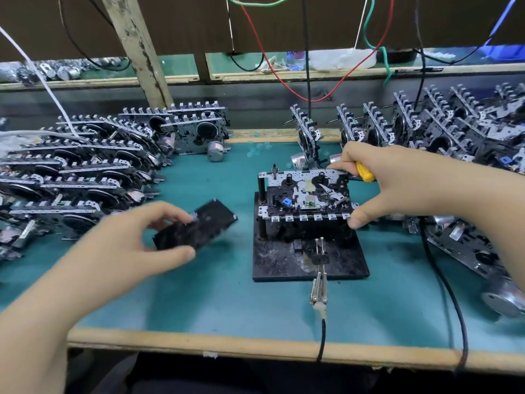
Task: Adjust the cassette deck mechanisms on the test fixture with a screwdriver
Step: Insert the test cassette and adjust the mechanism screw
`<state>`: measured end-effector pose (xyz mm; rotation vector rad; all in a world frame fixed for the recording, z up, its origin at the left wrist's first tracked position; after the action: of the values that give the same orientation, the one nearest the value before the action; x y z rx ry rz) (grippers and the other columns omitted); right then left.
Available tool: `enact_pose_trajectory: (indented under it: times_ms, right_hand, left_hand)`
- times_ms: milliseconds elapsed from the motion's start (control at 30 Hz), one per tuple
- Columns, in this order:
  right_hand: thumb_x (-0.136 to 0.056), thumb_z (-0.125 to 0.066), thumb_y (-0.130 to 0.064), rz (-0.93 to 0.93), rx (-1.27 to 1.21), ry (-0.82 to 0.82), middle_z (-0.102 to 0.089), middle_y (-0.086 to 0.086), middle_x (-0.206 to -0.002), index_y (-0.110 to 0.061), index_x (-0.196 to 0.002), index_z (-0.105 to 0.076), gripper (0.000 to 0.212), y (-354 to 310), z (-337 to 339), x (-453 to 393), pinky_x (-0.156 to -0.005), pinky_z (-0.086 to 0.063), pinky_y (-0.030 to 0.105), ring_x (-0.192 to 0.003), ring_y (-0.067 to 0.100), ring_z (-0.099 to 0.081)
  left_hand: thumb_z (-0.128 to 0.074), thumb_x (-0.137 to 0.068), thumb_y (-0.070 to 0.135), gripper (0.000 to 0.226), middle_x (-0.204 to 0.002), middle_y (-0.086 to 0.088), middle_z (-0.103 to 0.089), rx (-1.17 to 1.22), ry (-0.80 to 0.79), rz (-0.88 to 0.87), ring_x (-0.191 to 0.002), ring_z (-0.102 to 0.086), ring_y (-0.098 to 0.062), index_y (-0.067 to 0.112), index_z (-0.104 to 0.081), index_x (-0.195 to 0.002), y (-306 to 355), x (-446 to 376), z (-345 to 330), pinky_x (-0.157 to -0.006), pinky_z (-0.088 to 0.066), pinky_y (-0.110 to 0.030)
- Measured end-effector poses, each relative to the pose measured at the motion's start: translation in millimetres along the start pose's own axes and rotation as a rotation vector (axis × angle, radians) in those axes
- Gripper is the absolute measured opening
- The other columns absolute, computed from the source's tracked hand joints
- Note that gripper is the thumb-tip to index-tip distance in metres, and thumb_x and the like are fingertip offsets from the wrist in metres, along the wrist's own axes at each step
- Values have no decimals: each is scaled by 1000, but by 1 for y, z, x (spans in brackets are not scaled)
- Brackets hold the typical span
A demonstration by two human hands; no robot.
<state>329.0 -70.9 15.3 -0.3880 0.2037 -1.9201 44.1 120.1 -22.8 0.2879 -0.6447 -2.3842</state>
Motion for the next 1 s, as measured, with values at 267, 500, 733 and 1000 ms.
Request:
enact_pose_trajectory:
  times_ms: [267, 500, 733, 1000]
  right_hand:
    - [-65, -93, -33, 20, -147, 12, -51, -38, -107, -25, -88, -32, 66, -1, 1, 4, -54, -43, 9, -59, -21, -57]
    - [-79, -62, -12, 210, -460, 314, -56, -21, -140, -34, -88, -29, 41, -19, 14, 29, -68, -45, 14, -102, -1, -65]
    - [-95, -62, -16, 175, -572, 646, -73, -11, -92, -27, -86, -33, 32, -16, -10, 24, -80, -44, 24, -83, 12, -61]
    - [-96, -58, -31, 116, -558, 720, -59, -16, -69, -31, -80, -38, 26, -12, -15, 22, -77, -52, 45, -89, 16, -73]
  left_hand:
    - [-68, -79, 44, 29, -116, 25, -67, 165, 45, -403, -111, -61, 1, 43, -64, -108, 123, -43, 17, -102, -46, -26]
    - [-65, -91, 34, 22, -122, 21, -64, -45, -115, -399, -117, -51, -3, 40, -64, -113, 137, -68, -27, -110, -34, -40]
    - [-57, -98, 37, 23, -133, 13, -61, -48, -139, -431, -115, -51, -4, 40, -62, -121, 141, -66, -42, -91, -34, -21]
    - [-68, -69, 55, 63, -136, 17, -59, -79, -247, -410, -121, -56, -9, 43, -51, -128, 140, -65, -38, -104, -41, -33]
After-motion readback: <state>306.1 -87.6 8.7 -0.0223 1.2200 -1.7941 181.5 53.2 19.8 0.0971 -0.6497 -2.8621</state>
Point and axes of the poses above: each hand's wrist, its own x-axis away from the middle knuckle, its own z-axis out of the back of the hand, y = z × x, the point moved 6 cm from there along -x, towards the middle knuckle
